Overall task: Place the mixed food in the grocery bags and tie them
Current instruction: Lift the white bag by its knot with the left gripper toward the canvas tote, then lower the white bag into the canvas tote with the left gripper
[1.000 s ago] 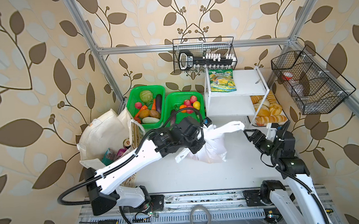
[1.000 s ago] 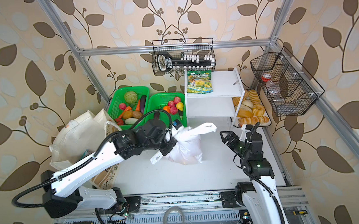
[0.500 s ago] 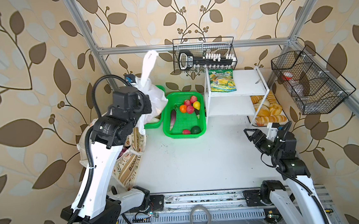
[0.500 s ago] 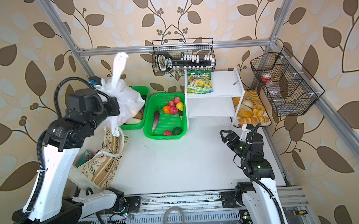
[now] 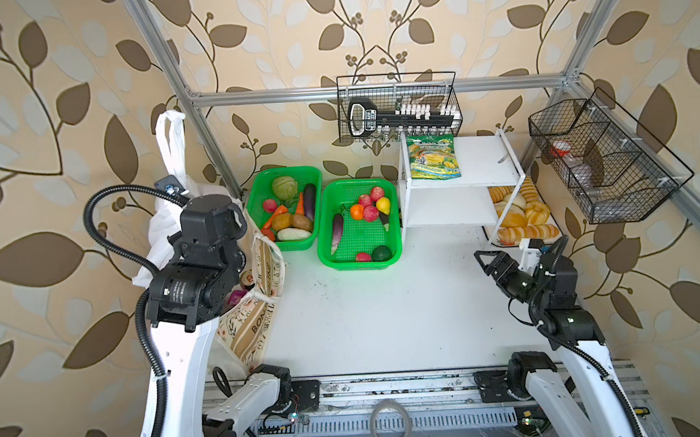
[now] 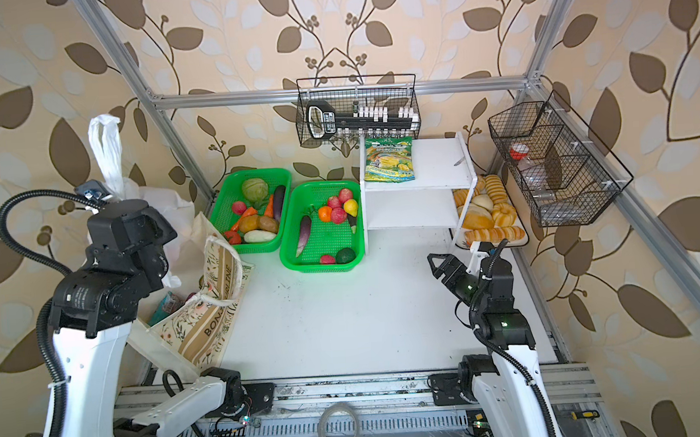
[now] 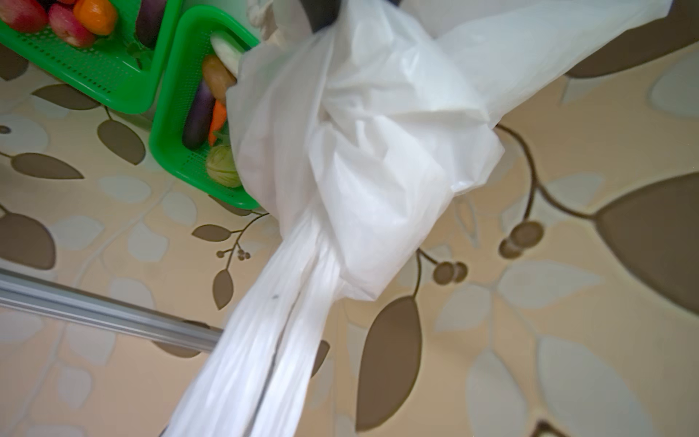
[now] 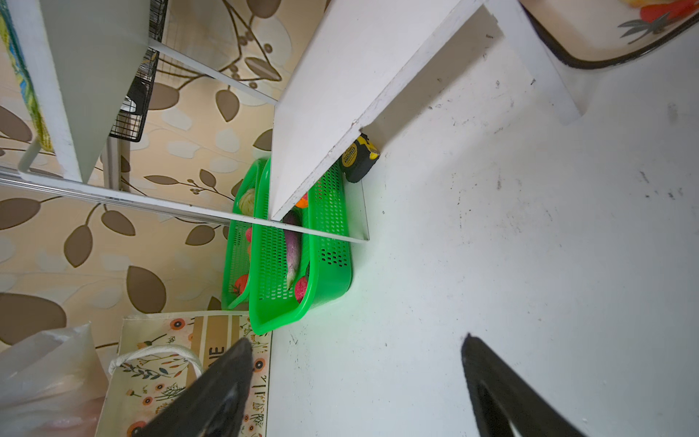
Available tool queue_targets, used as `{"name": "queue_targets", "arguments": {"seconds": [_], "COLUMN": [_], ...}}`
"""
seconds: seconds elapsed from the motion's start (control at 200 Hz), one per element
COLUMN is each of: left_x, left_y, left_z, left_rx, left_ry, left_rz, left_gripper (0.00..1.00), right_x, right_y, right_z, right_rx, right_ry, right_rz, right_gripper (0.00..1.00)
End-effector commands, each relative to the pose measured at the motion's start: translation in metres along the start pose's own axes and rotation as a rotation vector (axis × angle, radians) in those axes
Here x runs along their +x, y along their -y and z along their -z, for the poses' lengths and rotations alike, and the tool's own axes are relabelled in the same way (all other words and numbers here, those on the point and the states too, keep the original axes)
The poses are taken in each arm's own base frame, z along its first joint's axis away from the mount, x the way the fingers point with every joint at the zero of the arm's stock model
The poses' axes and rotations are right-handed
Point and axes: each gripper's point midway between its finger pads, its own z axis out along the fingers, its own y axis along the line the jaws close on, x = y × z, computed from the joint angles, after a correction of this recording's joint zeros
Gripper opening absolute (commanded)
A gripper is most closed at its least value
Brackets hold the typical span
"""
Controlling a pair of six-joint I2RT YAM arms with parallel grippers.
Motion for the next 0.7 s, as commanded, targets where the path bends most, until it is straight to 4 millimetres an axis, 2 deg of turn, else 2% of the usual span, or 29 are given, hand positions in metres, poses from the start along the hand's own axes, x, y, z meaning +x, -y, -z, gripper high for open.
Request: {"name": "queue_targets", "arguments": {"seconds": [0.0,0.09,0.175,0.295,0.385,0.445,0.555,0.63,0.695], "left_x": [0.017,0.045,0.074,0.104,0.124,0.139,0.157,0.162,0.168], "left_y": [-0.024,-0.027,-0.021,-0.011,0.003,0.023,0.048,0.053,0.049], "left_z": [-0.001,-0.006,-0.014,-0.024,-0.033,-0.039,-0.045,-0.048,-0.051], "left_rx": [-0.105,-0.122,-0.112,-0.103,-0.064,0.022,0.115,0.130,0.118], "left_ry": [0.009,-0.053,-0.133,-0.210,-0.261,-0.319,-0.407,-0.438,-0.470], "left_rz": [0.044,0.018,-0.009,-0.037,-0.057,-0.085,-0.100,-0.093,-0.074], "left_gripper": [0.00,0.00,0.00,0.00,0.00,0.00,0.00,0.00,0.00], "right_x": [-0.006,-0.008,-0.008,-0.006,-0.004,-0.002,-0.001,0.000,0.000], "right_y": [-0.012,-0.013,-0.015,-0.015,-0.015,-0.015,-0.015,-0.016,-0.016], "right_z": [0.002,0.001,0.000,0.002,0.003,0.004,0.004,0.005,0.005], "right_rx": [-0.031,-0.032,-0.038,-0.036,-0.032,-0.031,-0.030,-0.030,-0.032], "right_ry": [0.004,0.004,0.002,0.003,0.002,0.001,-0.002,-0.002,-0.002], "right_rz": [0.012,0.004,-0.006,-0.011,-0.007,-0.005,-0.005,-0.004,-0.005], "right_gripper": [0.87,0.87,0.87,0.86,0.86,0.86,0.86,0.86,0.86]}}
